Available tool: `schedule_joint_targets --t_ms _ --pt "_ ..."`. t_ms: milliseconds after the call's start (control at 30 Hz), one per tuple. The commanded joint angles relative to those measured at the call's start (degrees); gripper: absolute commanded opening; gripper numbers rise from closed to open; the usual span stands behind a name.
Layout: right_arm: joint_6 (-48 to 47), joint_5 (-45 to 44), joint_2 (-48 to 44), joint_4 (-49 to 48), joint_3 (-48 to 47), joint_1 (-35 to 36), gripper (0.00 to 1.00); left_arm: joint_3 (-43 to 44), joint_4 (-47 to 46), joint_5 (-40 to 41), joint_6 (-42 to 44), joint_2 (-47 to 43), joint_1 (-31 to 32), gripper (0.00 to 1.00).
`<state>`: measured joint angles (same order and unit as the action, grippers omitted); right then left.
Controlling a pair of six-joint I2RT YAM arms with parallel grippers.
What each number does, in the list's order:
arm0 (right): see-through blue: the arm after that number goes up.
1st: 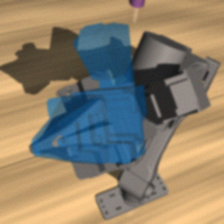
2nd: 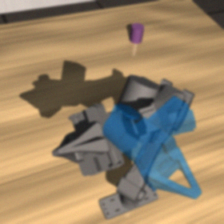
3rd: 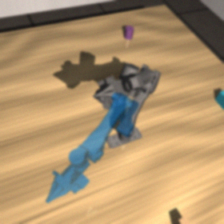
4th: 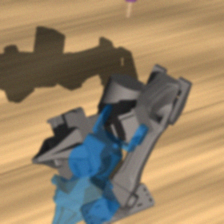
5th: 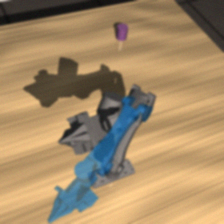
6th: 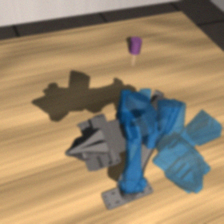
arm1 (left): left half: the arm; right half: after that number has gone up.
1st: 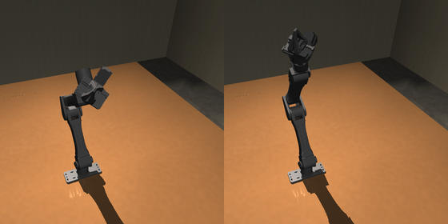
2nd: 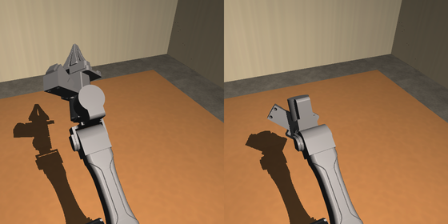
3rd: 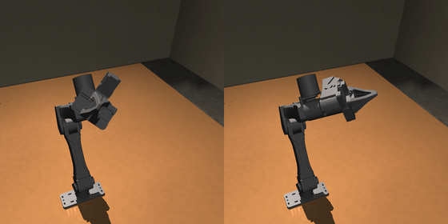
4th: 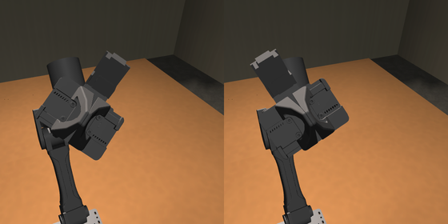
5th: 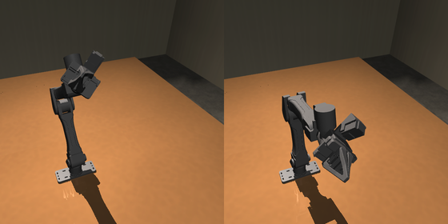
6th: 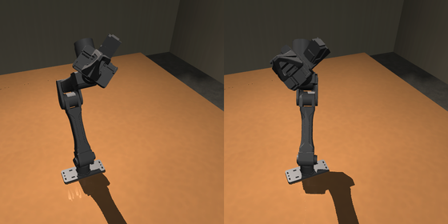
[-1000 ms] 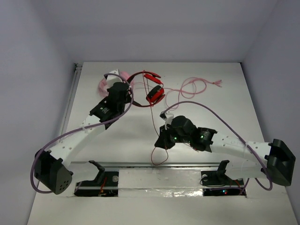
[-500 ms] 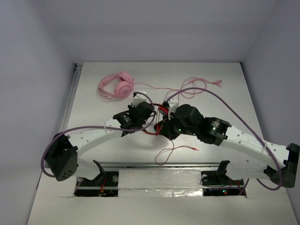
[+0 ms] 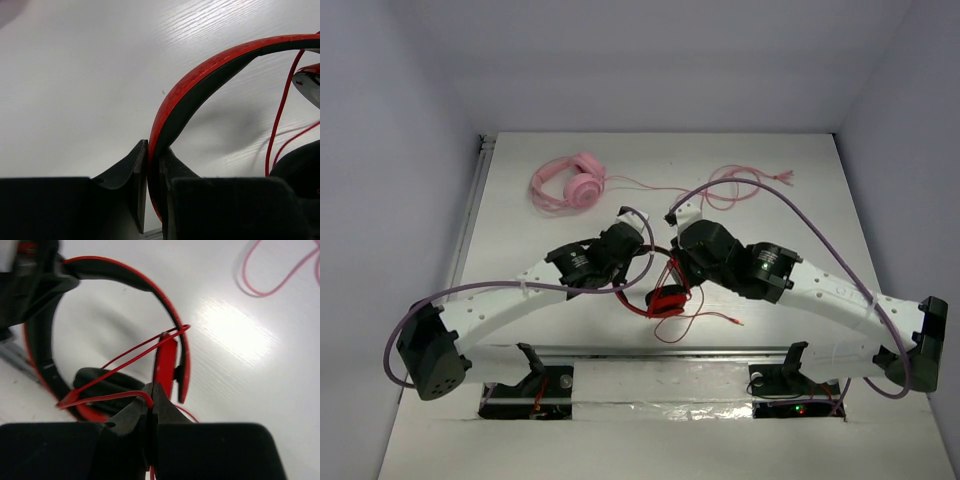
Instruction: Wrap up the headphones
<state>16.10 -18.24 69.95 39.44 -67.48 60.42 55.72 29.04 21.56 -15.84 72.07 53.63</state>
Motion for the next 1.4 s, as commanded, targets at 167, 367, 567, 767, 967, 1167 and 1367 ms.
schedule_joint_targets --t_ms 167,367,567,767,967,1167,1367 --pt "-0.54 -16.91 -0.52 -5.95 -1.60 -2.41 0.00 2.72 0.32 -14.43 8.19 -8.08 -4.05 0.00" --pt "-1.68 -20.08 0.53 -12.01 -0.81 -4.78 0.06 2.20 -0.47 -23.56 10.30 -10.55 -7.91 0.00" --pt "-2.47 -17.01 1.76 -15.71 1.30 -9.61 0.14 1.93 -1.53 -30.87 10.74 -11.51 -11.17 0.00" --pt "-1.42 -12.26 0.71 -17.64 2.79 -12.17 0.22 3.07 -1.96 -31.58 9.95 -11.78 -13.28 0.00" --pt "4.46 -6.56 -0.51 -22.90 7.88 -13.92 0.20 5.35 -4.08 -37.64 8.89 -12.57 -15.56 0.00" --pt "7.72 -4.35 -3.15 -26.52 12.46 -16.56 0.17 7.82 -1.44 -31.66 9.15 -11.08 -15.57 0.00" --pt "8.07 -0.13 -3.42 -25.99 13.60 -20.34 0.30 10.89 1.90 -22.45 9.50 -10.38 -15.57 0.00"
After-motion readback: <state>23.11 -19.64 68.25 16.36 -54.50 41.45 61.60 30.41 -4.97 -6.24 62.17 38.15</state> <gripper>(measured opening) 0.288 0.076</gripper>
